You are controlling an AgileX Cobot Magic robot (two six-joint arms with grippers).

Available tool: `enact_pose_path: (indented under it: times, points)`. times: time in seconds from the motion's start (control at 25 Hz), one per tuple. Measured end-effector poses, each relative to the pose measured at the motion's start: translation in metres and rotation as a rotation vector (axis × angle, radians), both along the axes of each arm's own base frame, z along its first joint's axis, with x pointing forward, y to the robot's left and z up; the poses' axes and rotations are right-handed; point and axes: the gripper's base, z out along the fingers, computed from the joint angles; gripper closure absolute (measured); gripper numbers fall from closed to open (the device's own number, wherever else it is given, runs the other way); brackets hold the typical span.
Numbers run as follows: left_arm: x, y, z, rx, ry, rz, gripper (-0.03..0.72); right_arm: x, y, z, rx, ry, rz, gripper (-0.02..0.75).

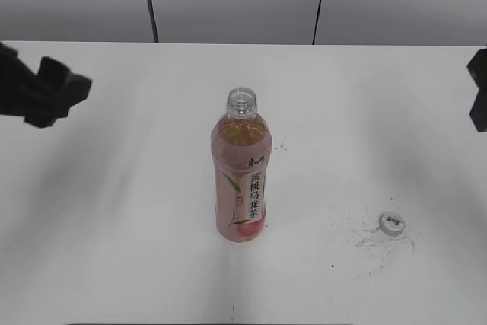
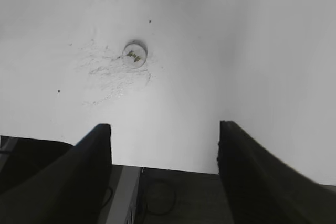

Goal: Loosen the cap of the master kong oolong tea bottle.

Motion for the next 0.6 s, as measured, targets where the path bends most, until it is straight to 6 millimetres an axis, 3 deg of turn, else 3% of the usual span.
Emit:
enact_pose_path:
  times: [0.24, 0.4, 0.6]
  points:
    - [-0.029, 0.026, -0.009, 0.102, 0.339, 0.227, 0.104, -0.032, -0.012, 0.028, 0.044, -0.117, -0.020, 0.257]
    - [-0.059, 0.028, 0.011, 0.022, 0.438, 0.158, 0.109, -0.063, -0.022, 0.033, 0.068, -0.167, -0.028, 0.257]
    - [-0.112, 0.042, 0.041, -0.068, 0.367, 0.021, 0.112, -0.107, -0.038, 0.029, 0.096, -0.236, -0.024, 0.257]
